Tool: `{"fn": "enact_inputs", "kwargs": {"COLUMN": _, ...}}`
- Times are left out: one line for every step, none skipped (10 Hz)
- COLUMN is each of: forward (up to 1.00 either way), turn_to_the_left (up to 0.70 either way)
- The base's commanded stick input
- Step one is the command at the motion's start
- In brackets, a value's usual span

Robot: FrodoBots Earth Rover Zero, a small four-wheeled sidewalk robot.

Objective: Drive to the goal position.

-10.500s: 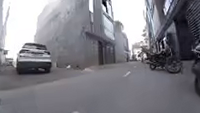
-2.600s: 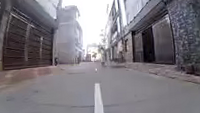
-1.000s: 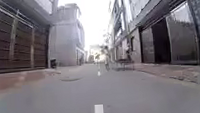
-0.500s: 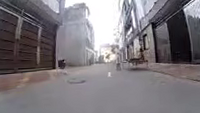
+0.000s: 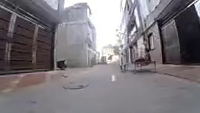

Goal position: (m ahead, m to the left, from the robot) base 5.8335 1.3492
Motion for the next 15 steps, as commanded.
{"fn": "enact_inputs", "kwargs": {"forward": 1.0, "turn_to_the_left": 0.0}}
{"fn": "enact_inputs", "kwargs": {"forward": 1.0, "turn_to_the_left": 0.0}}
{"fn": "enact_inputs", "kwargs": {"forward": 1.0, "turn_to_the_left": 0.0}}
{"fn": "enact_inputs", "kwargs": {"forward": 1.0, "turn_to_the_left": 0.0}}
{"fn": "enact_inputs", "kwargs": {"forward": 1.0, "turn_to_the_left": 0.0}}
{"fn": "enact_inputs", "kwargs": {"forward": 1.0, "turn_to_the_left": 0.0}}
{"fn": "enact_inputs", "kwargs": {"forward": 1.0, "turn_to_the_left": 0.0}}
{"fn": "enact_inputs", "kwargs": {"forward": 1.0, "turn_to_the_left": 0.0}}
{"fn": "enact_inputs", "kwargs": {"forward": 1.0, "turn_to_the_left": 0.0}}
{"fn": "enact_inputs", "kwargs": {"forward": 1.0, "turn_to_the_left": 0.0}}
{"fn": "enact_inputs", "kwargs": {"forward": 1.0, "turn_to_the_left": 0.0}}
{"fn": "enact_inputs", "kwargs": {"forward": 1.0, "turn_to_the_left": 0.0}}
{"fn": "enact_inputs", "kwargs": {"forward": 1.0, "turn_to_the_left": 0.0}}
{"fn": "enact_inputs", "kwargs": {"forward": 1.0, "turn_to_the_left": 0.0}}
{"fn": "enact_inputs", "kwargs": {"forward": 1.0, "turn_to_the_left": 0.0}}
